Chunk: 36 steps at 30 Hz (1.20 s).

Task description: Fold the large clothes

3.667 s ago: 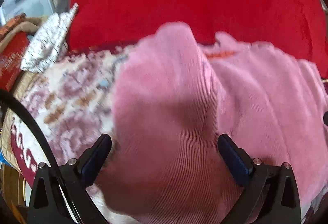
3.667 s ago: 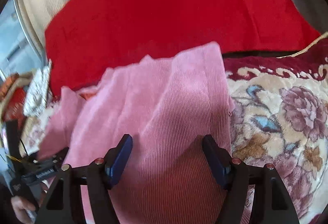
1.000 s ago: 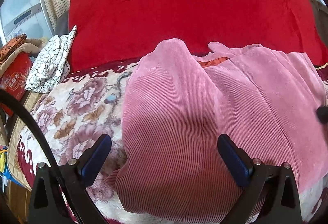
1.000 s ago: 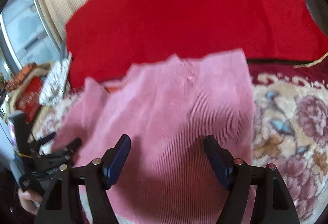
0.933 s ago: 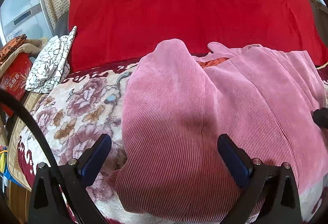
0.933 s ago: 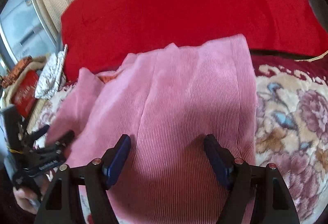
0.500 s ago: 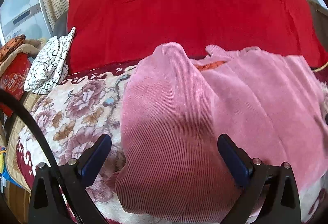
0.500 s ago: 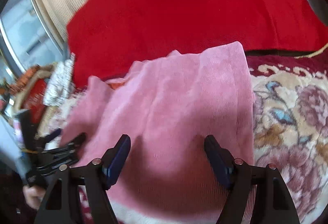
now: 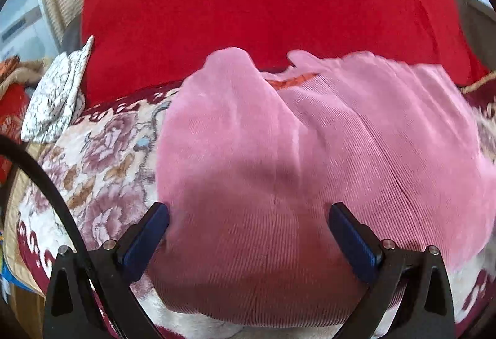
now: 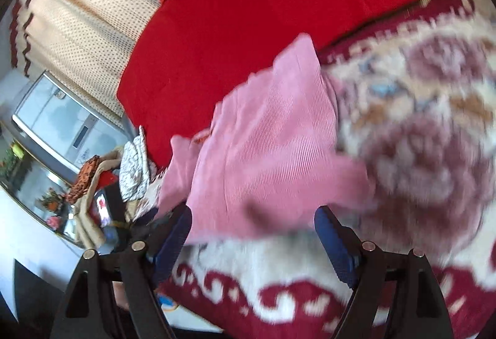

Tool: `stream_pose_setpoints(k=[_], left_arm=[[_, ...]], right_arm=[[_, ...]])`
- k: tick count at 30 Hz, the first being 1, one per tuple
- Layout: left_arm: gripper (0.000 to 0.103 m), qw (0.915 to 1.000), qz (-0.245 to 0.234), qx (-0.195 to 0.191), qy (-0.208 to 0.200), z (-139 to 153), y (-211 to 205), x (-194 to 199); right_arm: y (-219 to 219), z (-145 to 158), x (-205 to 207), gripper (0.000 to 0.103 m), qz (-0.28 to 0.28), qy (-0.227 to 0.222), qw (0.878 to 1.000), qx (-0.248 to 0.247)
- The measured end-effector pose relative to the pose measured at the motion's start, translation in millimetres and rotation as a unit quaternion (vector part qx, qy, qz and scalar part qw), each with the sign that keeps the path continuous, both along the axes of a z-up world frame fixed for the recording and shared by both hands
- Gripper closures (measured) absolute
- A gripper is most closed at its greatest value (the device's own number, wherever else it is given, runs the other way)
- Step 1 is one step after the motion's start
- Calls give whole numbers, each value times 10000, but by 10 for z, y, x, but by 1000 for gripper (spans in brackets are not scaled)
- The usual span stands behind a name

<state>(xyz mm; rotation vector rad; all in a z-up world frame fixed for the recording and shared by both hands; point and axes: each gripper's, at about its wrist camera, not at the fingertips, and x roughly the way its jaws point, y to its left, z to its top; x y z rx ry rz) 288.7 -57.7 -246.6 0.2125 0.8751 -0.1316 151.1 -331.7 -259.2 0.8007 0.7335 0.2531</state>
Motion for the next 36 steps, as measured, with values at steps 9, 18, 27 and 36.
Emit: stream_pose_setpoints(k=[9,18,27,36], left_arm=[[0,9955,767,-519,-191,190,552,75],[12,9645,1533,-2117,382,96,1499,115],[35,9582,1017,-2544,822,-79,1371,-199],[19,9297,925,-3392,1099,-224,1081,-600]], right_arm=[[54,-161,15,19,-15,131,9999,91],[499,267,380,31,-29,-527,9938,-975],[564,2,1090,56,-129,56,9872,-1590],[557,14,1071,57,-100,-105,9833,-1816]])
